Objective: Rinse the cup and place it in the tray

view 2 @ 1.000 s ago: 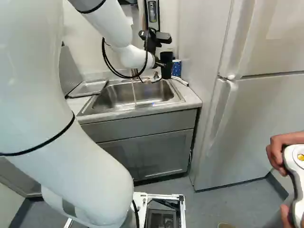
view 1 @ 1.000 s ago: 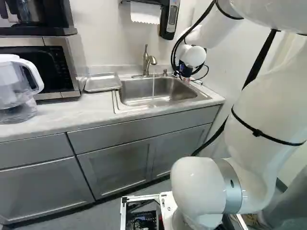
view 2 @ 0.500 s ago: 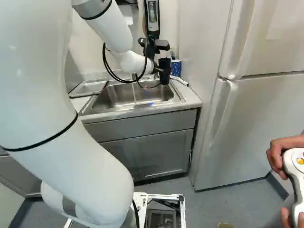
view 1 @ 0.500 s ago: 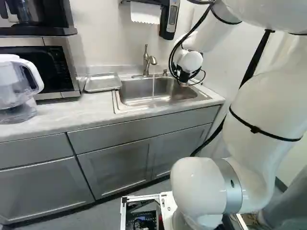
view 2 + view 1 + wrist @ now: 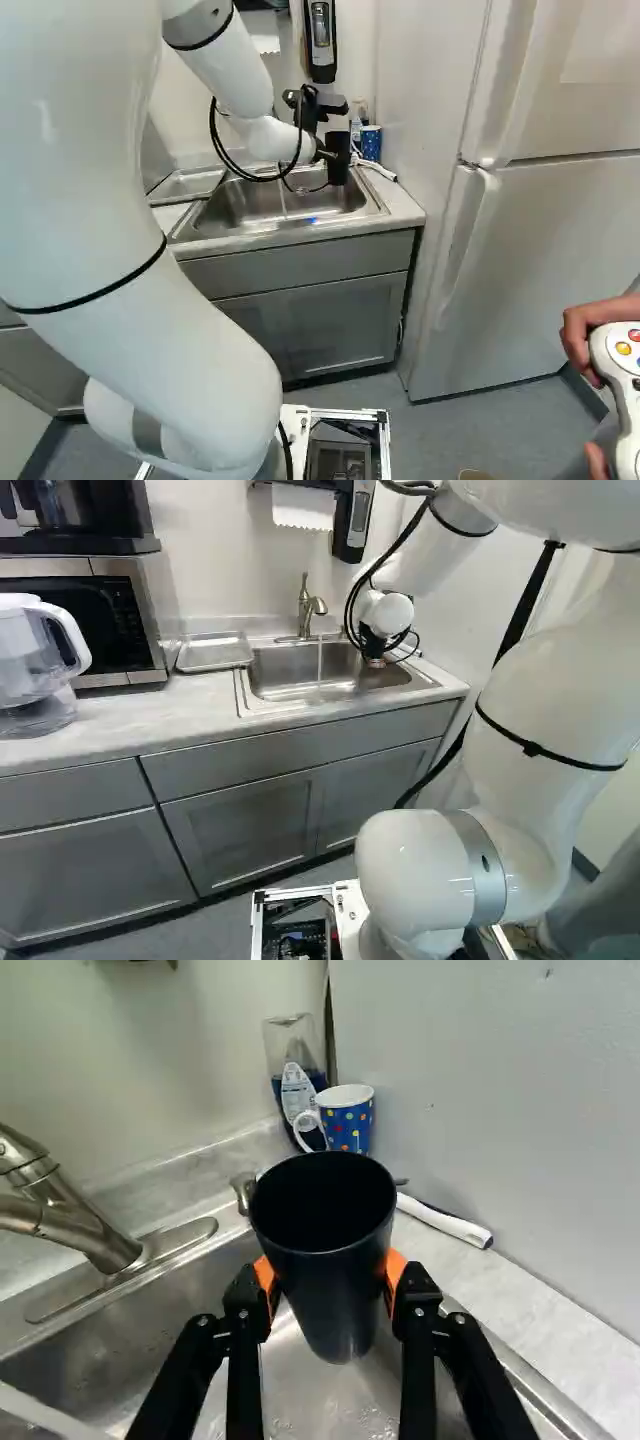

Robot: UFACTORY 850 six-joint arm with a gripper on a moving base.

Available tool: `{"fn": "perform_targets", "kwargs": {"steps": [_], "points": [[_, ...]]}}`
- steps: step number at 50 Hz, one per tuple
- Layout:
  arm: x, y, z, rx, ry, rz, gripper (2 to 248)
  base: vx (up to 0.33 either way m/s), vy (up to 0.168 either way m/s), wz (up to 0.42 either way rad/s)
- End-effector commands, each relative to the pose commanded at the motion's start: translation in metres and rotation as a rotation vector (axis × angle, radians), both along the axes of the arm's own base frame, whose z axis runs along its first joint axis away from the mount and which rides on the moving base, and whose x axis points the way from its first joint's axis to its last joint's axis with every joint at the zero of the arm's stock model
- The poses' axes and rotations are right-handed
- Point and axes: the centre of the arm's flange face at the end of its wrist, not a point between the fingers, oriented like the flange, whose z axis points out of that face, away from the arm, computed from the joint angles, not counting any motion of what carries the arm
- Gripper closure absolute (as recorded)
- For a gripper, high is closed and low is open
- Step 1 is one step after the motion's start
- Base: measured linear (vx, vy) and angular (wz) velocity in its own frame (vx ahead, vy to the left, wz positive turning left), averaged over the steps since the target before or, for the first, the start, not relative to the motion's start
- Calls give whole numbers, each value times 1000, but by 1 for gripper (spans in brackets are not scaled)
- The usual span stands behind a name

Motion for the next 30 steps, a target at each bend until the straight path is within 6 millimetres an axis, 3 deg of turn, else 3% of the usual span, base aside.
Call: {"fn": "perform_targets", "kwargs": {"steps": [30], "points": [[-1, 19, -1, -24, 15, 68, 128, 0, 0, 0]]}}
